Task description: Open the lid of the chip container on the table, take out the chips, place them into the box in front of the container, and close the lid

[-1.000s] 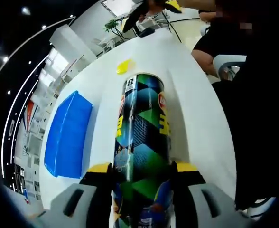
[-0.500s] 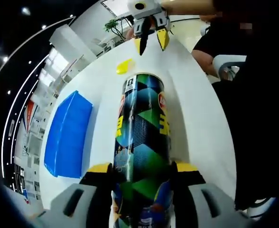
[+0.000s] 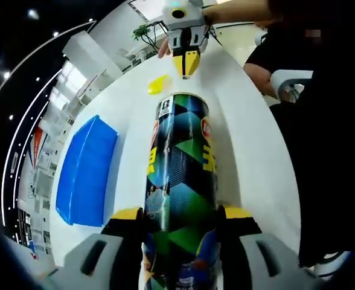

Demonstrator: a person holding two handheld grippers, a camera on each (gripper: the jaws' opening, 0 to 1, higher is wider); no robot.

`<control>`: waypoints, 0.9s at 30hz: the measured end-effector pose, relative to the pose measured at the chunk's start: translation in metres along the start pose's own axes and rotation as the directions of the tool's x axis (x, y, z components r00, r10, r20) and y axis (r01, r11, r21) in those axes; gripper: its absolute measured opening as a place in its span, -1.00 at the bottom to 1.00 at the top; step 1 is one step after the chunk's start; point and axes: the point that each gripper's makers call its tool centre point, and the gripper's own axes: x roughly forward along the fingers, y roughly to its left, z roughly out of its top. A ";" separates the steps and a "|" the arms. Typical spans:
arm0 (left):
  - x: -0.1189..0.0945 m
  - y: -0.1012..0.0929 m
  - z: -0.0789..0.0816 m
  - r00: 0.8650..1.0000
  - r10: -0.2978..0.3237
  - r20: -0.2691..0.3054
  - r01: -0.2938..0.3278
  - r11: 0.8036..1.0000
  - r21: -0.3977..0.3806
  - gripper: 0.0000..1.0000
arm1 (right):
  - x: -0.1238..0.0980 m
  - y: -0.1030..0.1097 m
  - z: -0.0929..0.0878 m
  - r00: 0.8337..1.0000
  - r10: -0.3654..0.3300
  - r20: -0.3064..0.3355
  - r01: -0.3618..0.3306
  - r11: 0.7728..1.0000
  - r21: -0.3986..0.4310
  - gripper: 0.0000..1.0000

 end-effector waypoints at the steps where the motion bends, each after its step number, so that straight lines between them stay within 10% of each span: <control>1: 0.000 0.000 0.000 1.000 0.000 0.000 0.000 1.000 0.000 -0.01 | 0.001 0.000 0.001 1.000 0.003 0.003 -0.003 1.000 -0.003 -0.99; 27: 0.001 0.001 -0.002 1.000 0.007 -0.009 -0.007 1.000 -0.011 -0.01 | 0.069 0.009 0.032 0.991 0.072 0.115 -0.065 0.996 -0.058 -0.99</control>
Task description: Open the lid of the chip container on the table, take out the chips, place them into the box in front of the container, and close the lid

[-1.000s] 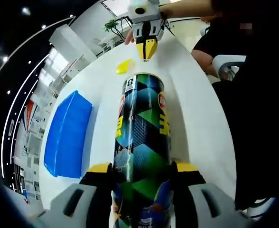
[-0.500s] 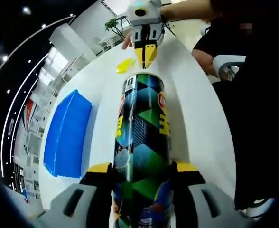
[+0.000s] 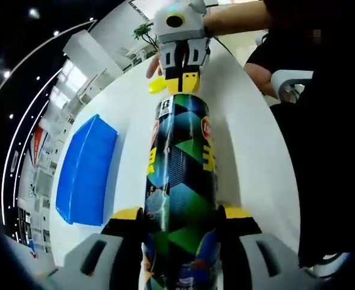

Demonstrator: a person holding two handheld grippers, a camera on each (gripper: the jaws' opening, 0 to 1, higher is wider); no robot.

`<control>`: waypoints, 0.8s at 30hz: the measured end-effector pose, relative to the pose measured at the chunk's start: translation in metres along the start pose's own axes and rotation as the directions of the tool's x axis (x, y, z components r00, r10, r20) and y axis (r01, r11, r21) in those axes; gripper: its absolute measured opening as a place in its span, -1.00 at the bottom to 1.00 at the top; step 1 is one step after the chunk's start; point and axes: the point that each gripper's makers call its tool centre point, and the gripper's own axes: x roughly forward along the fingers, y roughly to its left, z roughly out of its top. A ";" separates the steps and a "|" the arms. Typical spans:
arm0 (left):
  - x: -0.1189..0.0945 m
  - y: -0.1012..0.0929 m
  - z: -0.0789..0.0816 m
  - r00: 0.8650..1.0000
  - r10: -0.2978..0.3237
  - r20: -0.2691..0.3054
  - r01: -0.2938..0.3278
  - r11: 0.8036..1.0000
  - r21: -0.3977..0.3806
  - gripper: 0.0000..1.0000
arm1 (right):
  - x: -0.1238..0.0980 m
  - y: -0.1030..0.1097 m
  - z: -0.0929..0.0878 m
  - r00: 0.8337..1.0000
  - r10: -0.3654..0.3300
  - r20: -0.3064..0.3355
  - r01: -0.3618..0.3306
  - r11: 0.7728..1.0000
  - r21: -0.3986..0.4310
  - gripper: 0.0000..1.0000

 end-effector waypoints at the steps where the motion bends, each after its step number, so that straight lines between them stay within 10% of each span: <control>1: 0.000 0.000 0.000 1.000 0.000 0.002 0.000 1.000 0.003 -0.01 | 0.003 0.001 0.009 0.998 0.003 0.055 -0.004 1.000 0.018 -0.99; 14: 0.000 -0.001 0.001 1.000 -0.001 0.005 0.001 1.000 -0.012 0.00 | 0.007 0.000 -0.001 1.000 -0.018 0.023 0.016 0.994 0.104 -0.97; 16: 0.000 -0.002 0.002 1.000 -0.001 0.016 0.001 1.000 -0.012 0.00 | -0.001 -0.003 -0.006 0.999 -0.033 0.011 0.031 0.988 0.151 -0.72; 24: -0.001 -0.004 0.004 1.000 0.000 0.030 0.001 1.000 -0.009 0.00 | -0.038 -0.012 0.012 0.979 -0.114 0.170 0.040 0.922 0.385 -0.39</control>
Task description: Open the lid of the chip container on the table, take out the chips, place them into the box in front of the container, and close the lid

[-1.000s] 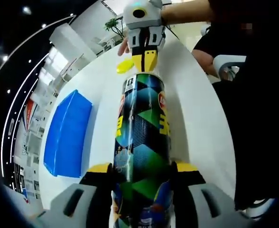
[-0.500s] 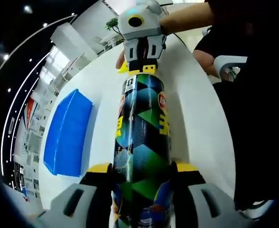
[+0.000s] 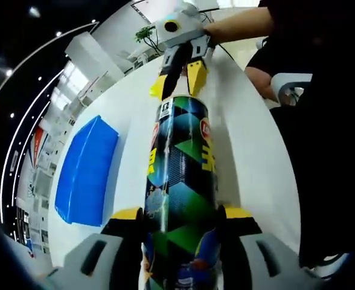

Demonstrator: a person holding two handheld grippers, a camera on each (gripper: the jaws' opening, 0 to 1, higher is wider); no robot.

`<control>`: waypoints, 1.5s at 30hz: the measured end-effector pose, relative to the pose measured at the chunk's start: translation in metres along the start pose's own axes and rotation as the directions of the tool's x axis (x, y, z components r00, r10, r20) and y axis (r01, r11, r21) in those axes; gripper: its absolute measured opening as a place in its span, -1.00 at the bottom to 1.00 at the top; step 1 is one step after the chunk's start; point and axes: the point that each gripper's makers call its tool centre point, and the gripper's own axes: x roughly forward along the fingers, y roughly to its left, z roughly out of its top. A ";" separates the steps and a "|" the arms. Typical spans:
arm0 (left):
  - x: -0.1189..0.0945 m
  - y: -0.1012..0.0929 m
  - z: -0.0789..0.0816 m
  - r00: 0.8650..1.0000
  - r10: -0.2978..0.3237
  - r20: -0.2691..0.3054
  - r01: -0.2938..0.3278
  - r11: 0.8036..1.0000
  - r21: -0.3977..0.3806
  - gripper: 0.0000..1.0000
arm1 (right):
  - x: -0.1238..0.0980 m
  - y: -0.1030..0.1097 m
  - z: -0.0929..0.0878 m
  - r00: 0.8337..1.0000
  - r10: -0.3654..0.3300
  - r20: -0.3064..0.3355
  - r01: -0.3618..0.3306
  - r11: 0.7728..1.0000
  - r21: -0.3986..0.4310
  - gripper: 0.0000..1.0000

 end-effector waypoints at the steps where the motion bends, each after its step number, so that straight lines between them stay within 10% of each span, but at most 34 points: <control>1: 0.000 0.000 0.000 1.000 -0.001 0.000 0.001 1.000 0.000 0.00 | -0.003 0.002 0.005 1.000 0.009 0.027 -0.010 1.000 0.026 -0.32; 6: 0.000 -0.002 0.001 1.000 -0.003 0.003 0.003 1.000 -0.002 0.00 | -0.018 0.021 0.051 0.957 0.089 0.275 -0.165 0.949 0.269 0.19; 9: -0.001 -0.003 0.001 1.000 -0.003 0.003 0.003 1.000 -0.004 0.00 | -0.025 0.019 0.066 0.937 0.085 0.340 -0.215 0.906 0.365 0.17; 16: -0.002 -0.004 0.000 1.000 -0.002 0.001 0.002 1.000 -0.004 0.00 | -0.001 0.011 0.033 0.985 0.016 0.174 -0.090 0.897 0.432 0.05; 24: -0.003 -0.004 -0.001 1.000 -0.005 -0.005 0.005 1.000 -0.003 0.00 | 0.022 0.027 0.002 0.999 0.047 0.009 -0.046 0.880 0.472 -0.40; 32: -0.004 -0.006 -0.001 1.000 -0.020 -0.013 0.020 1.000 0.008 0.00 | 0.033 0.022 -0.009 0.997 -0.016 -0.075 0.041 0.936 0.349 -0.87; 45: -0.012 -0.005 -0.007 0.993 -0.096 -0.075 0.098 0.995 0.020 -0.01 | 0.037 0.035 0.020 0.998 0.022 -0.055 0.003 0.908 0.419 -0.96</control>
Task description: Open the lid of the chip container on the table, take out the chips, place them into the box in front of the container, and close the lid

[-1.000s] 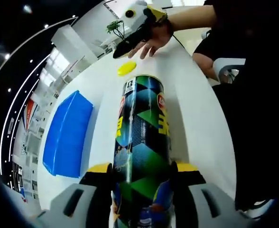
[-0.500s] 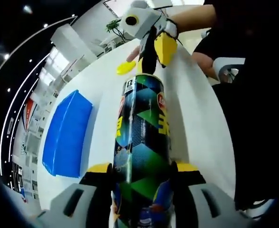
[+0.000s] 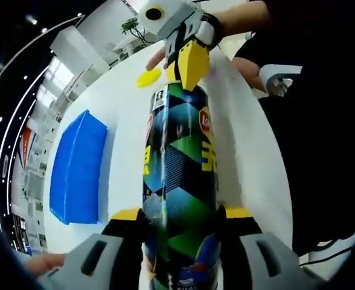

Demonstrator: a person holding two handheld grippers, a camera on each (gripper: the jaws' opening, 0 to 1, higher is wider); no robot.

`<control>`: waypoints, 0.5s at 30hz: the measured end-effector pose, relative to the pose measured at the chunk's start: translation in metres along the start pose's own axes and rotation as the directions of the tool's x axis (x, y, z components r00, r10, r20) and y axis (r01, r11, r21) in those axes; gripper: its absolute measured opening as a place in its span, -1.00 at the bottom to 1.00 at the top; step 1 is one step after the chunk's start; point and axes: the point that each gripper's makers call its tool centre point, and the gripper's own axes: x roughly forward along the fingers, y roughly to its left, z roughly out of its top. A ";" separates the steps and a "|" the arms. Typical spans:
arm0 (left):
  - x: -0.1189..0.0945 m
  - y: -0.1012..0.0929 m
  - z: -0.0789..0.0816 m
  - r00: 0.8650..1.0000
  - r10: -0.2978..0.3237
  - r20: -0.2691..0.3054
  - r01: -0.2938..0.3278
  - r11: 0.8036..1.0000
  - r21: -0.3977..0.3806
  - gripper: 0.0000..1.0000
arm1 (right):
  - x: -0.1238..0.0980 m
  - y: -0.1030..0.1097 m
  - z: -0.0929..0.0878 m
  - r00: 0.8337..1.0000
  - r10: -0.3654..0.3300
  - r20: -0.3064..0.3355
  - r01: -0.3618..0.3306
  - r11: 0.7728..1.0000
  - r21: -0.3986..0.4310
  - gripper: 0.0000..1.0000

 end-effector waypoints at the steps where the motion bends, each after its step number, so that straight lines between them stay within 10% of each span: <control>1: -0.002 0.002 0.004 1.000 0.001 0.017 0.000 1.000 -0.025 -0.01 | -0.002 0.003 0.010 1.000 -0.007 -0.008 0.008 1.000 0.019 -0.97; 5: -0.006 0.008 0.018 0.995 0.012 0.097 -0.002 0.994 -0.107 -0.02 | -0.007 0.011 0.033 0.990 -0.077 -0.120 0.086 0.994 0.067 -0.98; 9: -0.010 0.017 0.040 0.969 0.049 0.241 -0.002 0.981 -0.192 -0.02 | -0.012 0.025 0.061 0.943 -0.178 -0.283 0.205 0.976 0.070 -0.98; 15: -0.015 0.027 0.071 0.887 0.120 0.445 0.028 0.950 -0.312 -0.02 | -0.003 0.053 0.097 0.850 -0.302 -0.433 0.276 0.953 -0.122 -0.98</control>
